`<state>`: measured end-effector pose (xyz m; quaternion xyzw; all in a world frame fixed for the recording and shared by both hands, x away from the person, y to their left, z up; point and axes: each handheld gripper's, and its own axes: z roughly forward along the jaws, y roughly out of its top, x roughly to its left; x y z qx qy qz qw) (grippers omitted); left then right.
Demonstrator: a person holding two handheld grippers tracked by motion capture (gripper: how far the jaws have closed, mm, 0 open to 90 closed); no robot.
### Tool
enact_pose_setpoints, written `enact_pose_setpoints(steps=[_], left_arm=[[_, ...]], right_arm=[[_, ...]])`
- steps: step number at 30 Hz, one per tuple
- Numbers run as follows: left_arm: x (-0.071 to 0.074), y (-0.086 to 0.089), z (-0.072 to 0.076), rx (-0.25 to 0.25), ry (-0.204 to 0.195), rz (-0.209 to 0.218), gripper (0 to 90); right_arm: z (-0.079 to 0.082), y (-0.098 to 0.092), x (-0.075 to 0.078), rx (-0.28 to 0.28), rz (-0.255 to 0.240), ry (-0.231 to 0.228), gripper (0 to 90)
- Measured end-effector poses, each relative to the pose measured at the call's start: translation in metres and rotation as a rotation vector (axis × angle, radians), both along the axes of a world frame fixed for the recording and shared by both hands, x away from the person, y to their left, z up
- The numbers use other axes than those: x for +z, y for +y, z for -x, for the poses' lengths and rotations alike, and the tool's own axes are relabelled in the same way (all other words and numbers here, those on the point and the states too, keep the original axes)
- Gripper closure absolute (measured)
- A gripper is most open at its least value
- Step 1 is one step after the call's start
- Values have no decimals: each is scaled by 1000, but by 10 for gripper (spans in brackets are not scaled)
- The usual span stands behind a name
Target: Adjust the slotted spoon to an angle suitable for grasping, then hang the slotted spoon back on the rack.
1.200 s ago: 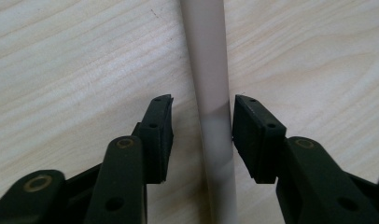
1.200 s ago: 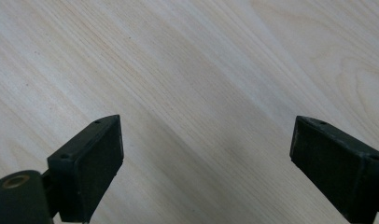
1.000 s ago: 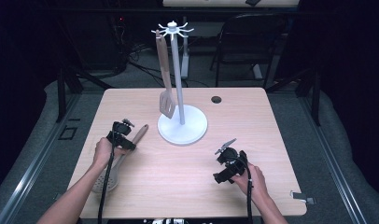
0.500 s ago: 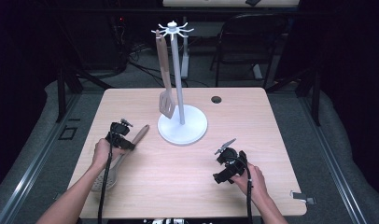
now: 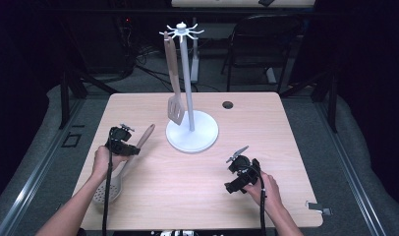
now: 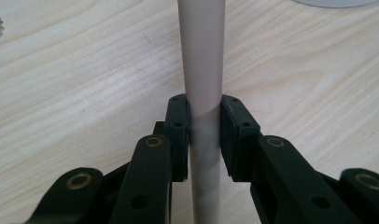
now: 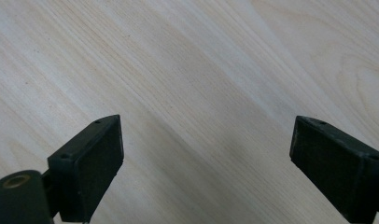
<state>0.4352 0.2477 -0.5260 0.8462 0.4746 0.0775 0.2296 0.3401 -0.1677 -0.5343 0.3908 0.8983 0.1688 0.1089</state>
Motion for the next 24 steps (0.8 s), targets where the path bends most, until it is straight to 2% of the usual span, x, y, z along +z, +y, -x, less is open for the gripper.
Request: enact_pose_setpoints(steps=[10, 16, 18, 24], left_arm=[[10, 4, 6, -3, -52, 41, 746], [15, 6, 8, -6, -84, 61, 746], [16, 7, 10, -4, -98, 67, 746], [26, 7, 13, 0, -139, 86, 746]], right_arm=[[-1, 0, 0, 0, 1, 4, 93], [-1, 0, -2, -13, -26, -1, 93], [-1, -1, -1, -4, -7, 5, 93], [-1, 0, -2, -6, -6, 8, 93]])
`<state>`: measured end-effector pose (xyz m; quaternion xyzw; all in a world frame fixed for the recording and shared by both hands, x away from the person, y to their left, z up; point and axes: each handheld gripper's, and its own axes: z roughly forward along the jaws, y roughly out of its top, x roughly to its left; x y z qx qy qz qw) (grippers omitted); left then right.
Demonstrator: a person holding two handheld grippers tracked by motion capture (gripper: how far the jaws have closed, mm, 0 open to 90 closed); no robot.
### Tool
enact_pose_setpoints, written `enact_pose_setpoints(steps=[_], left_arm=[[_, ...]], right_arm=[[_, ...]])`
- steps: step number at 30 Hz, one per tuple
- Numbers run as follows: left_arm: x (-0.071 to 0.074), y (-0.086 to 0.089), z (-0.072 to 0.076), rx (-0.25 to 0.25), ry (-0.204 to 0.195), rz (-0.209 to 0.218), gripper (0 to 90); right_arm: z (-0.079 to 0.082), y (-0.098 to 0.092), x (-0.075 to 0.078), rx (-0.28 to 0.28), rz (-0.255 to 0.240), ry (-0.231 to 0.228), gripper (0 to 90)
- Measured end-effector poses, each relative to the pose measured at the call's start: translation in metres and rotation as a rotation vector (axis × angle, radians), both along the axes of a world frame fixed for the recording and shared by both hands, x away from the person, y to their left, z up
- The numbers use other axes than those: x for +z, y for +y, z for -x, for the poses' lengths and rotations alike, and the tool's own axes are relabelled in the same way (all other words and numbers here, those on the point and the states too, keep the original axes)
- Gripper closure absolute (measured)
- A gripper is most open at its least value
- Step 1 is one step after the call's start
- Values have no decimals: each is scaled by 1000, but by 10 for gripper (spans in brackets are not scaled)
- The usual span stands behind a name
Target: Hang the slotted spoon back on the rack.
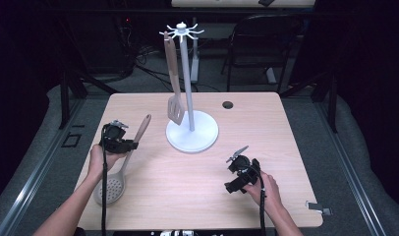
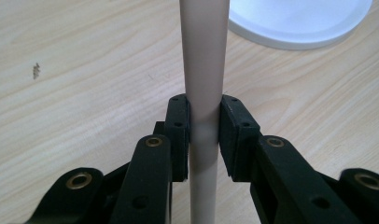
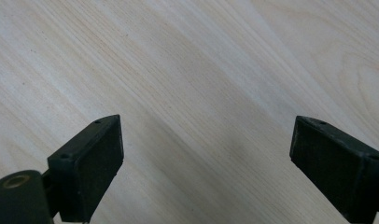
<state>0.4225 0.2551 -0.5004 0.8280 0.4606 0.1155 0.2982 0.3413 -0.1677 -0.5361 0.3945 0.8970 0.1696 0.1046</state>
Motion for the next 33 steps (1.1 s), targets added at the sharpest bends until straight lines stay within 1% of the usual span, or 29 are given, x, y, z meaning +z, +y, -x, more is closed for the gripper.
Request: enact_pose_setpoints(steps=[2, 5, 7, 11, 13, 14, 15, 16, 20, 21, 22, 24, 26, 28, 29, 30, 31, 33], left_arm=[[3, 0, 1, 2, -10, 11, 746], [8, -1, 3, -4, -28, 23, 747], [12, -3, 4, -12, -40, 29, 746], [22, -8, 8, -28, -82, 44, 746], [26, -11, 11, -26, -110, 59, 746], [28, -13, 12, -31, -121, 64, 747], [31, -14, 13, -36, -135, 71, 746], [33, -14, 13, -44, -142, 69, 747], [41, -18, 17, -58, -184, 78, 747], [43, -19, 18, -64, -192, 77, 747], [44, -20, 19, -68, -197, 81, 747], [47, -22, 20, -73, -208, 83, 747], [50, -22, 21, -79, -214, 85, 747], [52, -23, 22, -77, -229, 98, 747], [54, -23, 22, -82, -233, 97, 747], [55, -23, 22, -81, -236, 100, 747], [57, -23, 23, -81, -247, 102, 748], [59, -23, 25, -78, -267, 115, 748]], right_arm=[[0, -1, 0, 1, 9, 2, 93], [0, 0, 0, 4, 1, 4, 93], [0, 1, 1, 3, 5, -5, 94], [0, -1, 0, 4, 12, 5, 94], [0, 0, 0, 5, 9, 2, 94], [1, 1, -1, -8, -14, -8, 94], [1, 0, 1, 3, 9, -2, 94], [1, 0, 1, 7, 15, 6, 94], [1, 0, 0, 5, 12, 1, 94], [1, 0, 0, 3, 10, 0, 94], [2, 1, -1, -8, -9, -4, 94], [1, 0, 0, 9, 18, 5, 94], [1, 0, -1, 6, 5, 9, 94], [0, 0, 0, 8, 13, 10, 94], [1, 0, -1, -1, 2, 5, 94], [1, 0, -1, -1, 2, 7, 94], [0, 0, -1, 3, 17, 8, 94], [0, 0, -1, 6, 23, 11, 94]])
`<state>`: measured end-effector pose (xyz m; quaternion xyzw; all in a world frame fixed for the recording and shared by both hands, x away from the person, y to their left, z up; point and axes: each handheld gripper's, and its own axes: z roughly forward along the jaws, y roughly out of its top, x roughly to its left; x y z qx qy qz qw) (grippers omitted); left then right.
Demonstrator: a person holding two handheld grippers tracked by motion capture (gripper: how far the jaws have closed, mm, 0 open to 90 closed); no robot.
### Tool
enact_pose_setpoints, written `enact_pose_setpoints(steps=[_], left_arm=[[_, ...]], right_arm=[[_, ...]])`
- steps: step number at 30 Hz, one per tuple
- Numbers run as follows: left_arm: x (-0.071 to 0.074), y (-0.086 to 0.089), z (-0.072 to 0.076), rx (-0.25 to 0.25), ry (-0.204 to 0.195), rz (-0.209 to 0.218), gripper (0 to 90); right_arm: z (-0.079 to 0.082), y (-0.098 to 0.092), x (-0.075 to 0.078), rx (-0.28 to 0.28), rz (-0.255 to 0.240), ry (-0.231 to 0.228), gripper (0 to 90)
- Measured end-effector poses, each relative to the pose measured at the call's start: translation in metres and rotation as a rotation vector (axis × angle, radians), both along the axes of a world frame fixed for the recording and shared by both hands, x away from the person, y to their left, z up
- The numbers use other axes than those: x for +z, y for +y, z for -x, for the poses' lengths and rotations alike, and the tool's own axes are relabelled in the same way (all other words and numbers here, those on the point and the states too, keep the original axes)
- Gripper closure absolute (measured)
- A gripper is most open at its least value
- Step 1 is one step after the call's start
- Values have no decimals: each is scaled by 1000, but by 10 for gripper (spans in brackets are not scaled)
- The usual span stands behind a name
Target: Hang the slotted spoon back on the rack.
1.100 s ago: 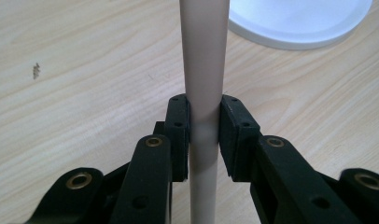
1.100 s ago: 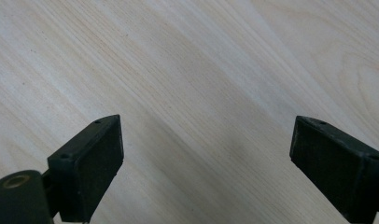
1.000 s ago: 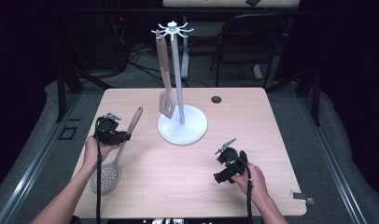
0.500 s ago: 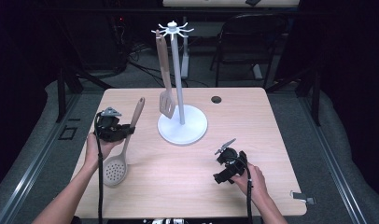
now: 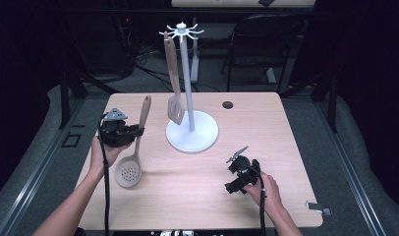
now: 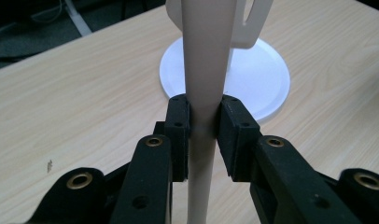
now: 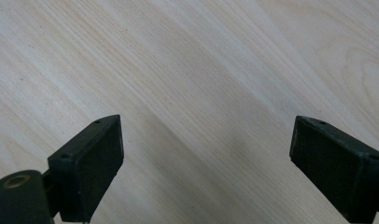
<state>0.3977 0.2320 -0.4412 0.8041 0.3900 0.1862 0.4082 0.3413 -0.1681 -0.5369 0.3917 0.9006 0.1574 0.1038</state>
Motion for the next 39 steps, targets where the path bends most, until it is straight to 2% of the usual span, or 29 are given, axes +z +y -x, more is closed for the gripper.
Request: enact_pose_setpoints(steps=[5, 11, 17, 27, 39], left_arm=[[9, -1, 5, -6, -44, 12, 748], [21, -5, 10, -12, -93, 47, 748], [37, -16, 8, -28, -139, 58, 747], [51, -41, 2, -61, -173, 52, 747], [69, -68, -2, -98, -216, 68, 747]], right_arm=[[0, 1, -1, 0, -6, 1, 94], [0, 1, -1, 0, -5, 4, 94], [0, 0, -1, 2, -6, 7, 94], [0, 0, -2, 2, 1, 6, 94], [0, -1, -2, 3, 3, 10, 94]])
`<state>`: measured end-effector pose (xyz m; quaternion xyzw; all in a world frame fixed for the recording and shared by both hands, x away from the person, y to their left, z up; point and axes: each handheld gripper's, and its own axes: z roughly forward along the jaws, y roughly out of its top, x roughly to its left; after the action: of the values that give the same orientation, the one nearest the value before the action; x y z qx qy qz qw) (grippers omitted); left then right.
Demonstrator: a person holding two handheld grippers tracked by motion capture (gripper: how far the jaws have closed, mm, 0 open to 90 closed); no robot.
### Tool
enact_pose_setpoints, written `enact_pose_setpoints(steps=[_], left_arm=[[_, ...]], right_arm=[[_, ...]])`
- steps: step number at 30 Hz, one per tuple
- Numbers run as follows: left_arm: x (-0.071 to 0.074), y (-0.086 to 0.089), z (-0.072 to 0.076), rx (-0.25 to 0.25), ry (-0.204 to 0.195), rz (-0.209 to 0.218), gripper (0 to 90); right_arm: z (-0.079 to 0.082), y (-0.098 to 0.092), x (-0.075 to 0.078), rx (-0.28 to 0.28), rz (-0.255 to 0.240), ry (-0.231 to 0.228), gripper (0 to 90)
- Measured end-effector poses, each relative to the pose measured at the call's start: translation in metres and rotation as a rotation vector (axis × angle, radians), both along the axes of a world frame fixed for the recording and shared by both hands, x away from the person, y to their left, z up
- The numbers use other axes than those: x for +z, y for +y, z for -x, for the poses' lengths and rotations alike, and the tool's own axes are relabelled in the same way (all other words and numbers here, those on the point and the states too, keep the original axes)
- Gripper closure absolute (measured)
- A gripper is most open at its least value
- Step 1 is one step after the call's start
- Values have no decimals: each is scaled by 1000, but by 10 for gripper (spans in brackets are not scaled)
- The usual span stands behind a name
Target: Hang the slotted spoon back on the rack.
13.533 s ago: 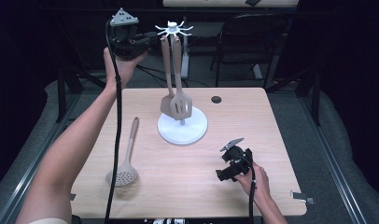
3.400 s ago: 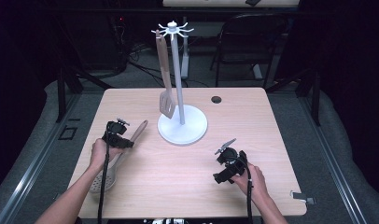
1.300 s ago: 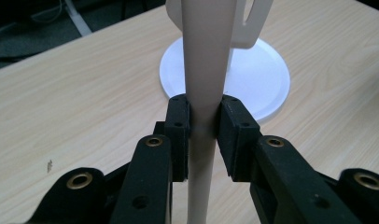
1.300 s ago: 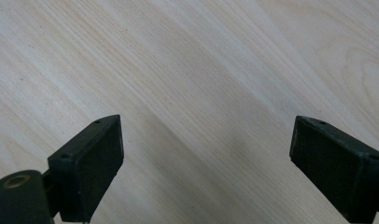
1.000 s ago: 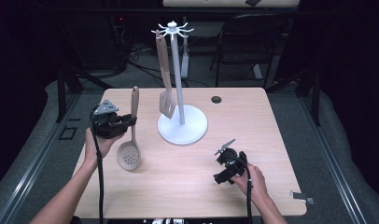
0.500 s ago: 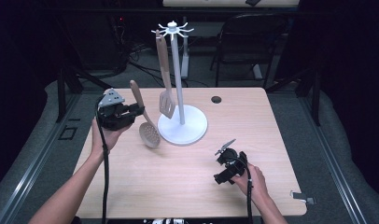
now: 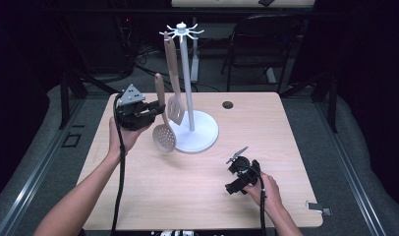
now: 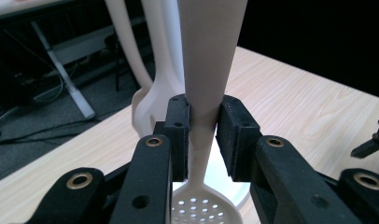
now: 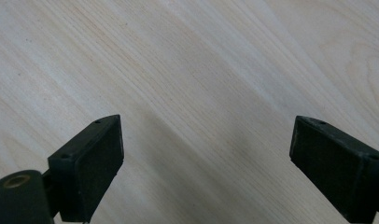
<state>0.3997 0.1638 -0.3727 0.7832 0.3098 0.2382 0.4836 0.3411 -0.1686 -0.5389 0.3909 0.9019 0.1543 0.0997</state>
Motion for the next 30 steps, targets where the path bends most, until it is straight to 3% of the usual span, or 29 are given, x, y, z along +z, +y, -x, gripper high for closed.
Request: enact_pose_setpoints(steps=[11, 25, 30], left_arm=[[20, -22, -10, 0, -31, 14, 748], [41, -47, -29, 66, -38, 27, 748], [44, -53, -34, 86, -34, 25, 748]], right_arm=[[0, 0, 0, 1, -5, 5, 95], [0, 0, -1, 3, -3, 2, 94], [0, 0, 0, 9, 24, 0, 94]])
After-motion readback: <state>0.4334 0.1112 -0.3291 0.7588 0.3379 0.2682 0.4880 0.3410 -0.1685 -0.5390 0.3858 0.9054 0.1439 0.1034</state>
